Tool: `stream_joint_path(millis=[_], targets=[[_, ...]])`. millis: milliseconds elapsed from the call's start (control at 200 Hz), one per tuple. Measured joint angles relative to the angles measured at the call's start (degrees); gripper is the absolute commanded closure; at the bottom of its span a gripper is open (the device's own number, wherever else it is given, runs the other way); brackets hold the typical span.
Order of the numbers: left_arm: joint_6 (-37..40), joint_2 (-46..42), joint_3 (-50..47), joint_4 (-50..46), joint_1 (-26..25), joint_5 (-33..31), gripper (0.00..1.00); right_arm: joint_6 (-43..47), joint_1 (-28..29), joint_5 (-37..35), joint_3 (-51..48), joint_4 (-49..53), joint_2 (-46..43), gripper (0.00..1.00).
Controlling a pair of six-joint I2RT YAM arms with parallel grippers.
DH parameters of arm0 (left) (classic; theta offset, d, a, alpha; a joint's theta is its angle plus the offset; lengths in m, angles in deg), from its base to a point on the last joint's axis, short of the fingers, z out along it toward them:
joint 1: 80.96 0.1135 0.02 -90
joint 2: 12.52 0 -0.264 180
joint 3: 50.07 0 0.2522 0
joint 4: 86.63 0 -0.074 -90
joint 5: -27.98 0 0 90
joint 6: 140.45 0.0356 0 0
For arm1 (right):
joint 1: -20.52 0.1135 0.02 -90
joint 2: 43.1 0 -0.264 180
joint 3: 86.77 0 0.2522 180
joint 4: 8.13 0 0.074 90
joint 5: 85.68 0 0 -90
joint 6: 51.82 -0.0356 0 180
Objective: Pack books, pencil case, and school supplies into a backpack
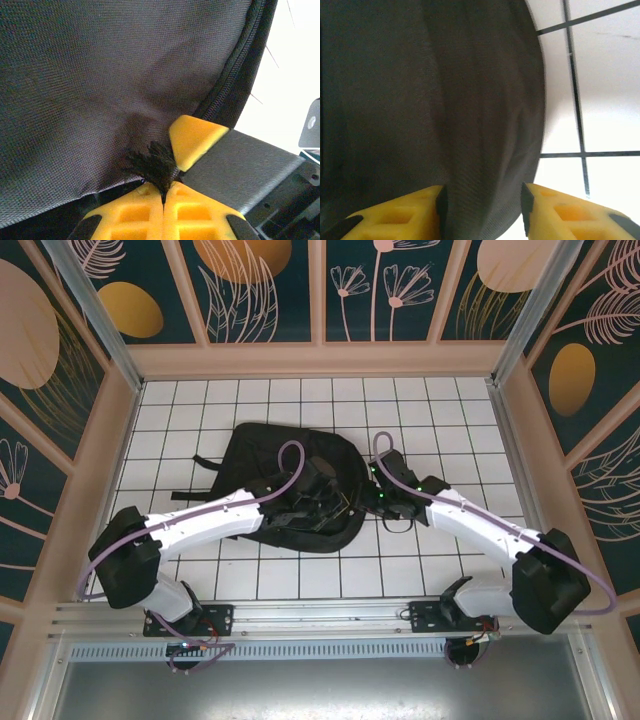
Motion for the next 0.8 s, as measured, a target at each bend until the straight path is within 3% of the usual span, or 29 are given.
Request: stream_joint_path(millis=[150,515,796], targets=[[1.7,-1.7,-0.1,-1.4,0.0,-0.7,1.00,-2.5,1.5,-1.0,0.2,-1.7,0.9,1.00],[12.2,-4.9,-0.2,-5.2,-0.2,-2.3,1.00,-5.5,2.1,-1.5,0.6,-5.5,1.0,1.00],[15.4,-8.6,-1.5,-9.7,-0.2,-2.2,1.00,-5.3,2.8,-2.8,1.2,-6.0,1.3,1.00]])
